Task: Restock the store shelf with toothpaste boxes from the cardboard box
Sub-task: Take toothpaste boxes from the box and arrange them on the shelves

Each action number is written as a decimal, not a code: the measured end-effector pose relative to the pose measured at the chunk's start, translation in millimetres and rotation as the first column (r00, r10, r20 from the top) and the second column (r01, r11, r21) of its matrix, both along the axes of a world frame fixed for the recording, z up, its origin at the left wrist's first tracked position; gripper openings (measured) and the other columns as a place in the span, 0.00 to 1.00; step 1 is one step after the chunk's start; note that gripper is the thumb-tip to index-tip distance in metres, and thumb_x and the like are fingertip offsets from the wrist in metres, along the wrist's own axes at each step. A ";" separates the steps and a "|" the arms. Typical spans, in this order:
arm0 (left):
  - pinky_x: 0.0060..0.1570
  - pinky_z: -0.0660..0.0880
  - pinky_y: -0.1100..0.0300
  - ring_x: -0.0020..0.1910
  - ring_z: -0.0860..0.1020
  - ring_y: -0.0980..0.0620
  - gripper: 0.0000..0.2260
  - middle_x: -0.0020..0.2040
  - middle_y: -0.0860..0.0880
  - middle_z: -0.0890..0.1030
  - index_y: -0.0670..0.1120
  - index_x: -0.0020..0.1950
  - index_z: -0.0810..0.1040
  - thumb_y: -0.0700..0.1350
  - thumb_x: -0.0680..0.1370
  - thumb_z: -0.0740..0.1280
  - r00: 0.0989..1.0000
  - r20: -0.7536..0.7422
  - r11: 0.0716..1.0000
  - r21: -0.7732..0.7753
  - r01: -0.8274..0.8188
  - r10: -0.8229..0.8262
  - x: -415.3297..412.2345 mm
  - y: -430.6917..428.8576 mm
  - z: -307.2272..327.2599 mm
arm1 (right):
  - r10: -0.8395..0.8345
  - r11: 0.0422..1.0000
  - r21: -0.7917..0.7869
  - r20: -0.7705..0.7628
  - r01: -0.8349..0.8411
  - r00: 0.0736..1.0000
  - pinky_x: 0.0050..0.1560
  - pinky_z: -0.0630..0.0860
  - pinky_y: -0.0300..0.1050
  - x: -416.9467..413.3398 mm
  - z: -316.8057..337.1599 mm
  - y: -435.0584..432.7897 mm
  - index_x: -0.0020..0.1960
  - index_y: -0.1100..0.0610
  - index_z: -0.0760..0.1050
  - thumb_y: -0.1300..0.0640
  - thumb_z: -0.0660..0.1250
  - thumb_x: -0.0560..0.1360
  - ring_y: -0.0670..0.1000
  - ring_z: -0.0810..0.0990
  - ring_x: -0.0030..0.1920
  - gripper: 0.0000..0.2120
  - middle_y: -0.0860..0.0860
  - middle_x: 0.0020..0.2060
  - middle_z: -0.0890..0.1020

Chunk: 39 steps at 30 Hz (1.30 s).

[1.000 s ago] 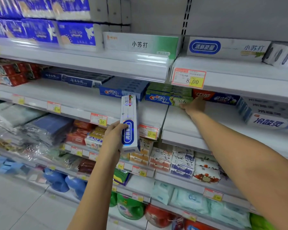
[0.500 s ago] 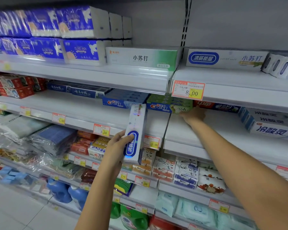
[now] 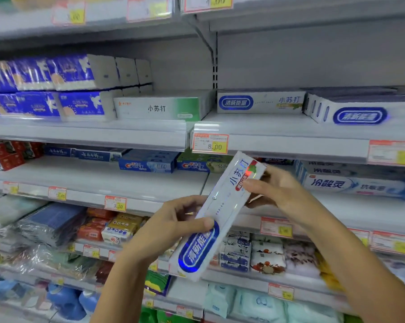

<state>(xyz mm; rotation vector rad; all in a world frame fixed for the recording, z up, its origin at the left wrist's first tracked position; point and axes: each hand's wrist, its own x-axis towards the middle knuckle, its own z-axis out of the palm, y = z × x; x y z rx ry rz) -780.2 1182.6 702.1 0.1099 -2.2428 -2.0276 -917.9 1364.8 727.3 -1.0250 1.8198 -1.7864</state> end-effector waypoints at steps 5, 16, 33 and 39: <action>0.43 0.80 0.55 0.45 0.83 0.45 0.24 0.52 0.43 0.84 0.42 0.58 0.78 0.49 0.64 0.75 0.995 -0.093 0.998 0.051 0.033 -0.028 -33.0 56.7 19.2 | -0.166 0.982 -0.106 -0.073 0.158 0.983 0.38 0.80 0.40 5.1 28.8 51.8 0.54 0.56 0.77 0.51 0.67 0.68 0.51 0.82 0.39 0.17 0.55 0.42 0.85; 0.50 0.79 0.57 0.45 0.83 0.51 0.16 0.49 0.48 0.85 0.52 0.56 0.83 0.46 0.68 0.74 0.944 -0.154 0.920 -0.314 0.234 -0.292 -91.5 137.8 107.2 | -0.378 0.922 -0.167 -0.190 0.349 0.906 0.43 0.80 0.41 -14.9 76.0 171.7 0.62 0.50 0.72 0.48 0.70 0.64 0.50 0.84 0.44 0.26 0.50 0.46 0.85; 0.44 0.76 0.61 0.38 0.78 0.55 0.13 0.37 0.50 0.79 0.47 0.52 0.78 0.43 0.71 0.75 0.932 -0.355 0.869 -0.480 -0.118 -0.070 -194.0 161.4 150.2 | -0.515 0.844 -0.213 -0.072 0.492 0.854 0.50 0.81 0.44 -122.5 115.8 264.5 0.62 0.63 0.73 0.59 0.70 0.71 0.52 0.83 0.51 0.21 0.52 0.48 0.85; 0.54 0.77 0.52 0.51 0.80 0.48 0.12 0.50 0.49 0.81 0.47 0.54 0.77 0.48 0.73 0.72 0.944 -0.329 0.883 -0.444 -0.154 -0.001 -200.5 153.0 140.2 | -0.618 0.632 0.147 -0.497 0.761 0.609 0.58 0.74 0.52 -123.3 108.3 260.6 0.52 0.62 0.77 0.43 0.74 0.66 0.59 0.78 0.57 0.25 0.58 0.54 0.81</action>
